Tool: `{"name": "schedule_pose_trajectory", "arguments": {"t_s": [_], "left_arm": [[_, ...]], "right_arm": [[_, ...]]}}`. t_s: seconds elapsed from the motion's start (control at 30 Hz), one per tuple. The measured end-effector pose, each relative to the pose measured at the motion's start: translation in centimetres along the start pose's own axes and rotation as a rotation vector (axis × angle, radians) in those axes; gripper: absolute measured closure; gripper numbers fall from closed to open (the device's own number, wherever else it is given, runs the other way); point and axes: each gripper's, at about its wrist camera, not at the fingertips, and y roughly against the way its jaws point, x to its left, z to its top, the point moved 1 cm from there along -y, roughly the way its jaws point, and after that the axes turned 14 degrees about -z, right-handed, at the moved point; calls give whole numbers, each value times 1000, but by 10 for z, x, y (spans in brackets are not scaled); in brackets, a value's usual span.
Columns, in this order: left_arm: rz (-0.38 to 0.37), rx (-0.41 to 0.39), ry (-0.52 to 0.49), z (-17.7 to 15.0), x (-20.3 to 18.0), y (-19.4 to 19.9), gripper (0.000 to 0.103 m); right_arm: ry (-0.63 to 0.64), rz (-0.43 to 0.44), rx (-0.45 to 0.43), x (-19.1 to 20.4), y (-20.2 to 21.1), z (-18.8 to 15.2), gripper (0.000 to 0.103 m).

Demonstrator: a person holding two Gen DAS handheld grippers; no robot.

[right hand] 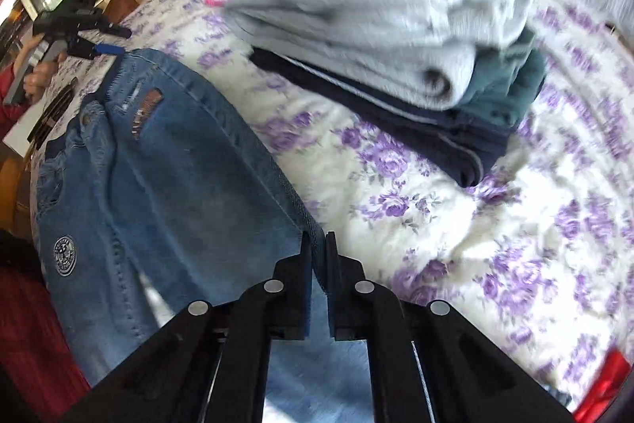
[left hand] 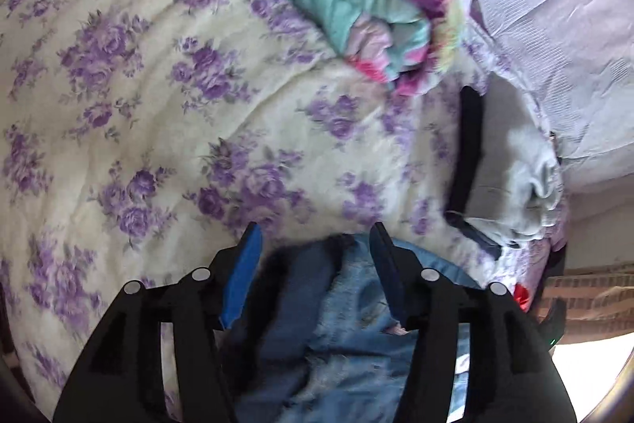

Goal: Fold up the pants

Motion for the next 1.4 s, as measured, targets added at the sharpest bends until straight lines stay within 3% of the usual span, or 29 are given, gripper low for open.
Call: {"name": "schedule_pose_trajectory", "arguments": {"t_s": [0.13,0.3,0.4,0.5,0.77,0.9,0.93,0.97,1.0,1.07,1.17,1.23,1.3,1.33,1.4], "left_arm": [[19,55,6,-5,-23,1,33],[-7,147,197,-23,-24,-23,32],[18,134,294,-34,-18,-34,32],[-23,110,389,-45,-11,-32,32],[-103,65,415,-62,-21,-3,21],[-82,49,352,-67,-29,6,14],[-78,54,360,-69,-26,3,16],[-83,54,387,-74,-18,0,30],[-93,60,400,-77,-11,-2,56],[-144,88,421,-83,0,-11,78],[-161,66,410,-98,9,-1,82],[-168,61,395,-104,8,6,82],[-171,52,385,-108,8,12,82],[-172,43,382,-110,9,15,82],[-180,34,393,-112,11,16,82]], "right_arm": [[-24,-6,-18,11,21,-13,97],[-27,-20,-50,28,49,-24,97],[-32,-19,-59,37,68,-39,97],[-34,-6,-50,47,82,-58,97],[-46,7,-24,80,101,-98,98],[-57,6,-17,90,108,-113,98],[-62,3,-18,92,109,-116,98],[-67,0,-18,93,109,-119,101],[-77,-2,-18,93,110,-122,103],[-102,-11,-27,92,113,-127,103],[-135,-34,-41,89,116,-135,103],[-179,16,-36,87,119,-137,99],[-250,113,-36,83,121,-139,81],[-292,157,-43,82,121,-141,54],[-406,283,-27,82,115,-144,49]]}}
